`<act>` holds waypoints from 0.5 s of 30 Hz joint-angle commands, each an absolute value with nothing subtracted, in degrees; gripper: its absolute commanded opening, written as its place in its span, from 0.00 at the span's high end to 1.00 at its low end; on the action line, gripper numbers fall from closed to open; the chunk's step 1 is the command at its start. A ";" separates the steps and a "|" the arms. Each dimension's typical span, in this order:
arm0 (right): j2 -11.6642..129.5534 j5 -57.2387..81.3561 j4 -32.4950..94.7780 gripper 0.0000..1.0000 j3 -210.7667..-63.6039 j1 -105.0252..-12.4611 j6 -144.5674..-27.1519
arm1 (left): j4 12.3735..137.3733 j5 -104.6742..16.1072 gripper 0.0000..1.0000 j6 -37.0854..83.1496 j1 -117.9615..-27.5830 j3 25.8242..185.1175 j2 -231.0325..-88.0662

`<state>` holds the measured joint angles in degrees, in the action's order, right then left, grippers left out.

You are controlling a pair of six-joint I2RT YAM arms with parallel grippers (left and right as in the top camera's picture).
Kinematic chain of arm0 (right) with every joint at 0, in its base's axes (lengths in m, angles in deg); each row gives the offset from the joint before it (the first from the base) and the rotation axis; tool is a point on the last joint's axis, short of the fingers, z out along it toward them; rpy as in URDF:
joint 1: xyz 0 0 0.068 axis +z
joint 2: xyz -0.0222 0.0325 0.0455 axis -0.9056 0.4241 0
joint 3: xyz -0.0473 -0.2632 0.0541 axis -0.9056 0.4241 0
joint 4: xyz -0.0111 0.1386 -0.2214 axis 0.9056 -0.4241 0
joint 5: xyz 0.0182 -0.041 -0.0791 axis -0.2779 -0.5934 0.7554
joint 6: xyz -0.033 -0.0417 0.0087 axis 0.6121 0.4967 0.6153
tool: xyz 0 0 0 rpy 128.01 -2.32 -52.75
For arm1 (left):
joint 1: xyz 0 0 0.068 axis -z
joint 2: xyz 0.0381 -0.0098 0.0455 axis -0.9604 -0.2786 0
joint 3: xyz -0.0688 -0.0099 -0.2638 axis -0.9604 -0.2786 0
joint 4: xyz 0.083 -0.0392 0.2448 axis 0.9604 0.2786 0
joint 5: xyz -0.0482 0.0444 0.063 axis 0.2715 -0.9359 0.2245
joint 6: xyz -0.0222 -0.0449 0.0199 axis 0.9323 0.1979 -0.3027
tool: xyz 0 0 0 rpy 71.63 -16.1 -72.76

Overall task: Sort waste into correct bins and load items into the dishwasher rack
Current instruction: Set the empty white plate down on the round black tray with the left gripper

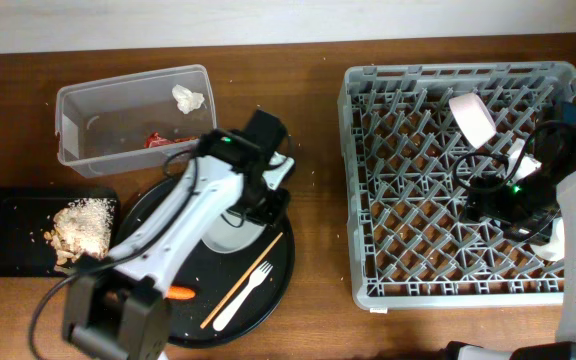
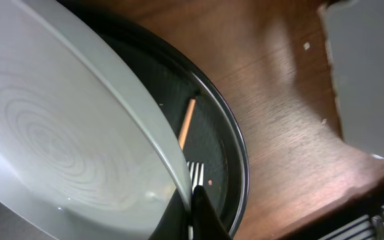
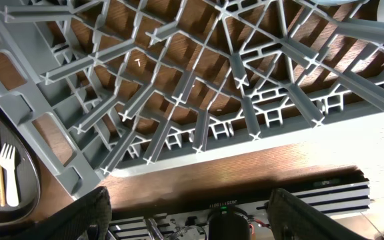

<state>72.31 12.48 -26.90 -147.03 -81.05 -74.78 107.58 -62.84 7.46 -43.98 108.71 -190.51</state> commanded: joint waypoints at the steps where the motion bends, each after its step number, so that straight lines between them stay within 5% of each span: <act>1: 71.13 12.81 -26.90 0.21 -146.88 -81.05 -74.73 | 107.36 -64.87 1.00 10.17 -41.72 108.99 -195.80; 6: 71.13 12.81 -26.90 0.21 -146.88 -81.05 -74.73 | 106.97 -64.87 0.99 10.17 -40.19 108.99 -197.90; 10: 71.13 12.81 -26.92 0.21 -146.88 -81.05 -74.73 | 107.08 -64.81 0.78 10.17 -40.15 108.99 -197.92; 13: 71.13 12.81 -27.25 0.20 -146.88 -81.05 -74.71 | 107.12 -64.68 0.51 10.15 -40.54 109.36 -197.88; 15: 71.13 12.79 -27.38 0.13 -146.88 -81.05 -74.71 | 108.00 -64.79 0.51 10.13 -41.44 110.17 -197.48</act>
<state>72.31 12.48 -27.12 -147.03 -81.05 -74.69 107.10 -65.07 10.19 -40.46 108.71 -197.11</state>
